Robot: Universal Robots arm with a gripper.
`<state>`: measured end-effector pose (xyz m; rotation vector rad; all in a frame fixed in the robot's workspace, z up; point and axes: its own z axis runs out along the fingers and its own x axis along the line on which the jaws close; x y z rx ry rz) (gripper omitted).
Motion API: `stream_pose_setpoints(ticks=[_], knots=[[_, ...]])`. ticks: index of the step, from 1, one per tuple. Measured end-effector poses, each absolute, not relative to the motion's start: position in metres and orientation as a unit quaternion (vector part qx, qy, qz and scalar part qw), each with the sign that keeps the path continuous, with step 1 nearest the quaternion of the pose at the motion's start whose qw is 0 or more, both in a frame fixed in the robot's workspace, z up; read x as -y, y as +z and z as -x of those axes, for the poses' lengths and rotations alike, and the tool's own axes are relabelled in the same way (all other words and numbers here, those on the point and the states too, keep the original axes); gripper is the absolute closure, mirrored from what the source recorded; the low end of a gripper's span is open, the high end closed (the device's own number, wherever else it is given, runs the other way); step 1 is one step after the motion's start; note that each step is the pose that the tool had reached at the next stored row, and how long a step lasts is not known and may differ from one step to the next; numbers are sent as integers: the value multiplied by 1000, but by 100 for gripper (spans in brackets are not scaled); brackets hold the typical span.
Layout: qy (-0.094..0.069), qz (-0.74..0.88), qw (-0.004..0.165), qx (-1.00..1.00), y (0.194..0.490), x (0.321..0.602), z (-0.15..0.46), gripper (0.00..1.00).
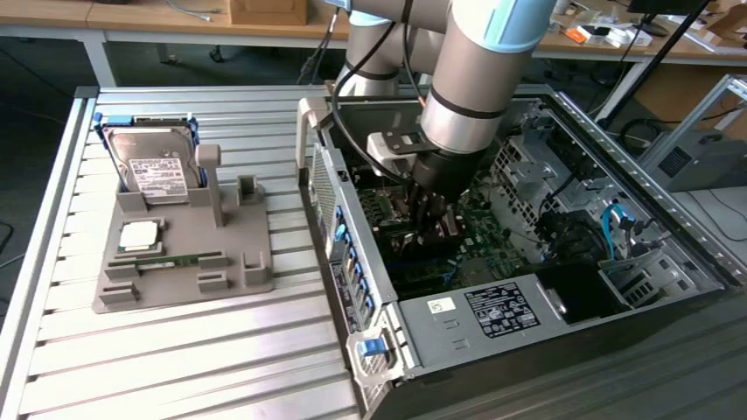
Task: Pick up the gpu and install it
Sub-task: 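Insert the gpu into the slot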
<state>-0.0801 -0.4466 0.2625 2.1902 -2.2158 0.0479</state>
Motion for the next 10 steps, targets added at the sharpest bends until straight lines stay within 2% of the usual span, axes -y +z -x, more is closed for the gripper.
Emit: stream_pose_setpoints(ticks=[10], knots=[[5,-706,2,708,263,446,80,73]])
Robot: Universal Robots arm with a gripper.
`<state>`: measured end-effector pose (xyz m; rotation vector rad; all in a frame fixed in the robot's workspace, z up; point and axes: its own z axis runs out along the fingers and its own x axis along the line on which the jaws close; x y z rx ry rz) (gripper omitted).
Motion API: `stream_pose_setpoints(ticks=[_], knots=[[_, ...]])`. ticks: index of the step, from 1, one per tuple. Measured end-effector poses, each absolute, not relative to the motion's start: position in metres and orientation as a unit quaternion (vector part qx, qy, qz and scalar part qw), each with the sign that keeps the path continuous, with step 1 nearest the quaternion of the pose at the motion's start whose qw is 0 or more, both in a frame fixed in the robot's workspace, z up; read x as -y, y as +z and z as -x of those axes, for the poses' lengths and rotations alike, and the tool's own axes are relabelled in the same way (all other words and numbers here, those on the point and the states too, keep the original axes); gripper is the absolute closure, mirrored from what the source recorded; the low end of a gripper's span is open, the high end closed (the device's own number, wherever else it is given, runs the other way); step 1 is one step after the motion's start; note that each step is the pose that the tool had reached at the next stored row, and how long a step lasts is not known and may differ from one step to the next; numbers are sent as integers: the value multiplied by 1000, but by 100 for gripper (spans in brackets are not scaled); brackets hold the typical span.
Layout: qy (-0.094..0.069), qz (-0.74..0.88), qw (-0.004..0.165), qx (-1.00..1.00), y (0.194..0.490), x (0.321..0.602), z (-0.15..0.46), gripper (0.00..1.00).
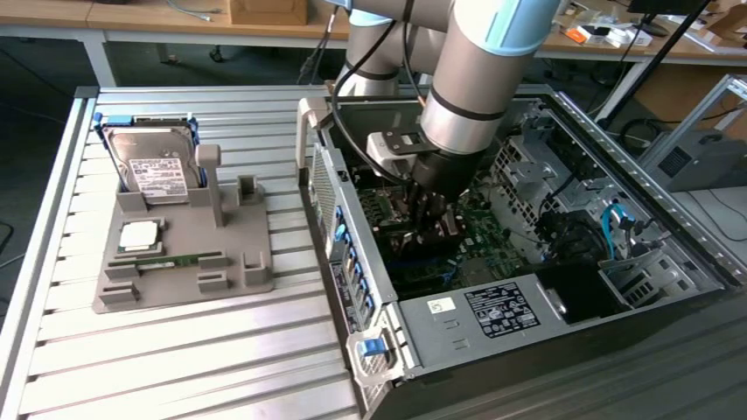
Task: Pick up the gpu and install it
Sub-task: 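Insert the gpu into the slot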
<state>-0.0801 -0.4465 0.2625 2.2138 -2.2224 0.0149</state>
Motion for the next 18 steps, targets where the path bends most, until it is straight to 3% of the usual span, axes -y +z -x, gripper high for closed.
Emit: stream_pose_setpoints(ticks=[18], knots=[[4,-712,2,702,257,448,80,73]])
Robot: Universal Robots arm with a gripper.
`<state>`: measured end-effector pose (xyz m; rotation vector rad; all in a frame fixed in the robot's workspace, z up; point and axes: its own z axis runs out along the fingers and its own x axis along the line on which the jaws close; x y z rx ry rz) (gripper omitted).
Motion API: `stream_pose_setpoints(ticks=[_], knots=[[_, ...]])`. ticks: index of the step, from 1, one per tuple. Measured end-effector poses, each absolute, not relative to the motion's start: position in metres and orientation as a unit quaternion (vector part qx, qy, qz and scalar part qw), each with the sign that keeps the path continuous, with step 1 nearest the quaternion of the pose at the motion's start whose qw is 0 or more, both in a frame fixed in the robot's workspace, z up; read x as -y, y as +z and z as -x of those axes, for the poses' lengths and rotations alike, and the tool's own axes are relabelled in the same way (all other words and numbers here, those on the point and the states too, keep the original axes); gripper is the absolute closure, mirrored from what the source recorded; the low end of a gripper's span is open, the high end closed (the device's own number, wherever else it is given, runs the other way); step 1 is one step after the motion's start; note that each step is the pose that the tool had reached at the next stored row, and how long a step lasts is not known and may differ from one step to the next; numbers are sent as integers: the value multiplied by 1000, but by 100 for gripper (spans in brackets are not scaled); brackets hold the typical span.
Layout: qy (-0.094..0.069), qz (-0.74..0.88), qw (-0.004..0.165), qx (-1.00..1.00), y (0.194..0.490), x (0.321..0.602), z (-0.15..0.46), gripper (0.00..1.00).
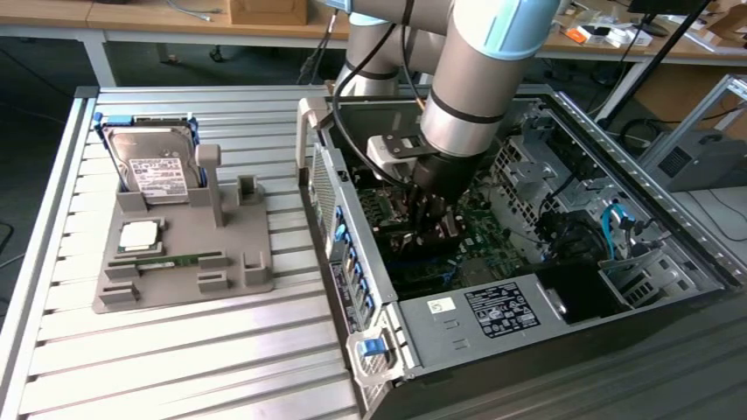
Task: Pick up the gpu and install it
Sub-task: 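Insert the gpu into the slot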
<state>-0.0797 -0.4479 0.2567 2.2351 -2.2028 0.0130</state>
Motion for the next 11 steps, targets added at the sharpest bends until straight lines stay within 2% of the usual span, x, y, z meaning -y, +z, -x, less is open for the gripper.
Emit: stream_pose_setpoints(ticks=[11], knots=[[5,-712,2,702,263,448,80,73]])
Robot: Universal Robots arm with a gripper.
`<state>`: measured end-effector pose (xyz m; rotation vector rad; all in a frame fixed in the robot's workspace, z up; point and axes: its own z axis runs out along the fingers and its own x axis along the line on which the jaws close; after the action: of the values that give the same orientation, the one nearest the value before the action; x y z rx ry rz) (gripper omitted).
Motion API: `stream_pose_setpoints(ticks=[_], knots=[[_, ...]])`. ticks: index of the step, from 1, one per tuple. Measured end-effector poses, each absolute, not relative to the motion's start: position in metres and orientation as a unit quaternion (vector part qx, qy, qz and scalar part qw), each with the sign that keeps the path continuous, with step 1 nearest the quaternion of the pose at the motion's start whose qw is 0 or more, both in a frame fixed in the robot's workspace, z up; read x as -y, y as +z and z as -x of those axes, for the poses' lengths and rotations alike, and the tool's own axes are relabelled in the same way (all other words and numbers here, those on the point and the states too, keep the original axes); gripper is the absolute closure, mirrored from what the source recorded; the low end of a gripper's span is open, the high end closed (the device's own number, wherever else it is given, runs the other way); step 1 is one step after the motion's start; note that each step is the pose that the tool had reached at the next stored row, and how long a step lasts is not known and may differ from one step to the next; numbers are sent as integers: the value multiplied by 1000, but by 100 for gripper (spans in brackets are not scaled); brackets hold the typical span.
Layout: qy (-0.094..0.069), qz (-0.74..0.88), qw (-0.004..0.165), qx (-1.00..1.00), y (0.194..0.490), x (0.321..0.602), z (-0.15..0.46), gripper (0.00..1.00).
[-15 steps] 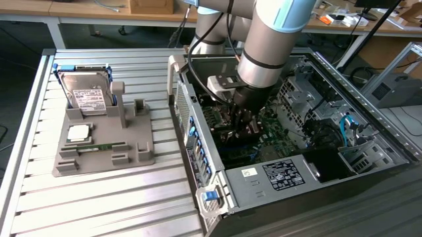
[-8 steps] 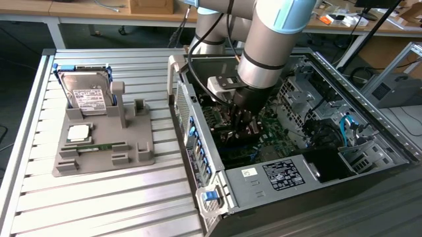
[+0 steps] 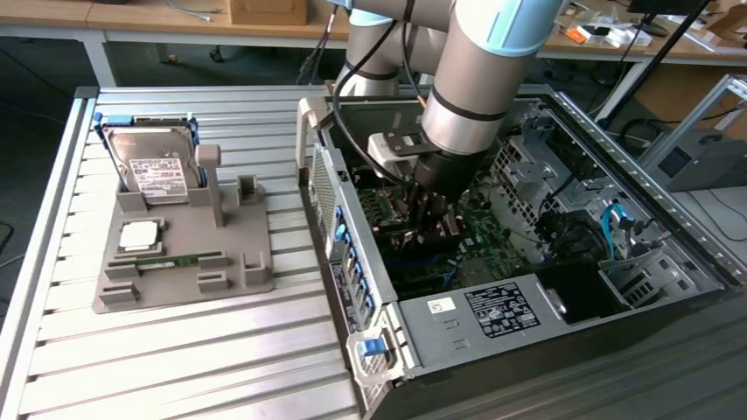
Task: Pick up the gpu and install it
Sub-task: 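Insert the gpu into the slot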
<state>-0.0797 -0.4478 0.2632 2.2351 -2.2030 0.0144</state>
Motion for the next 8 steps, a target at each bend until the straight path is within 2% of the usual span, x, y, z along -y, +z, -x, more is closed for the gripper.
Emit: stream_pose_setpoints(ticks=[8], knots=[[5,-712,2,702,263,451,80,73]])
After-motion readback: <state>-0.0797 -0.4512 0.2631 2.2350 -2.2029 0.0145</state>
